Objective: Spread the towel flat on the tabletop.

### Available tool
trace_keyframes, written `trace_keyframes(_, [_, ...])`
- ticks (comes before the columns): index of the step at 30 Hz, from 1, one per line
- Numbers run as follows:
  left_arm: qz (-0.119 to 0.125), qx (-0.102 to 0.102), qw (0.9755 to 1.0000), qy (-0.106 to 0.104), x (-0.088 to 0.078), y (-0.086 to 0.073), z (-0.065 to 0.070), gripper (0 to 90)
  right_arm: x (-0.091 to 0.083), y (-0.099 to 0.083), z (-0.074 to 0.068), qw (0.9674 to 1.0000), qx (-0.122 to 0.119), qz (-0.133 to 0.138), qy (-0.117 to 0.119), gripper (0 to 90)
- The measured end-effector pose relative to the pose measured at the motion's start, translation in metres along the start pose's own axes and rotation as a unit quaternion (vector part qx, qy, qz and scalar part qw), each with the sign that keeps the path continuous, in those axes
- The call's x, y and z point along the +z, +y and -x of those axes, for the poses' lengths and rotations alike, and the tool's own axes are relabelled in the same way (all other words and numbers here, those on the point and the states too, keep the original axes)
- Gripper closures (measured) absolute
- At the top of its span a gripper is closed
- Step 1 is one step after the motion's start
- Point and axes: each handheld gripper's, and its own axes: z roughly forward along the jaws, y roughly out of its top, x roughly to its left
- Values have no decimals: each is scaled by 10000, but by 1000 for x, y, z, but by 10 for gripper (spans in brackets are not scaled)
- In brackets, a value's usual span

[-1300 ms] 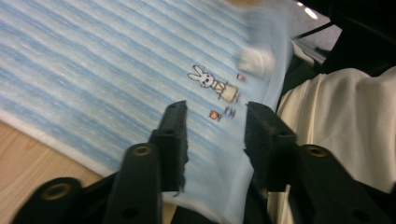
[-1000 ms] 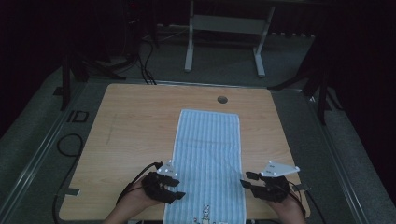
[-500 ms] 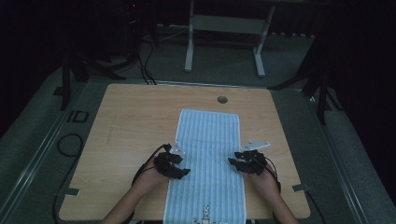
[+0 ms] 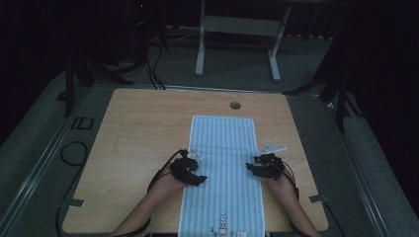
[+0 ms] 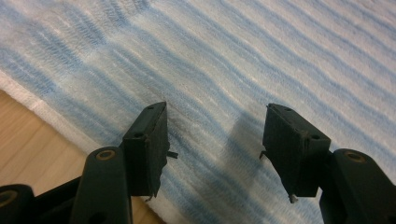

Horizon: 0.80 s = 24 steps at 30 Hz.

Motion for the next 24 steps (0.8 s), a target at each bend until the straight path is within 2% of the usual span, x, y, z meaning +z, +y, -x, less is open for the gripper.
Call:
trace_keyframes(2, [-9, -9, 10000, -26, 3, 4, 0, 404, 0, 0, 3, 10000, 19, -6, -27, 516])
trace_keyframes(3, [-25, 17, 10000, -28, 7, 10, 1, 402, -1, -1, 12, 9999, 87, 2, -53, 517])
trace_keyframes(9, [-40, 27, 10000, -86, 16, 22, -1, 402, -3, -2, 29, 9996, 255, -36, -148, 514])
trace_keyframes(14, [-67, 33, 9999, -152, 20, 29, 0, 396, -6, -6, 36, 9992, 379, -13, -162, 516])
trace_keyframes(15, [-98, 85, 9998, -143, 20, 29, 0, 389, -7, -8, 37, 9991, 394, 9, -168, 518])
trace_keyframes(17, [-87, 52, 9997, -219, 20, 29, 2, 388, -10, -12, 40, 9988, 461, 36, -170, 518])
trace_keyframes(24, [-123, 126, 9993, -321, 17, 27, 10, 387, -16, -16, 35, 9991, 401, -36, -129, 495])
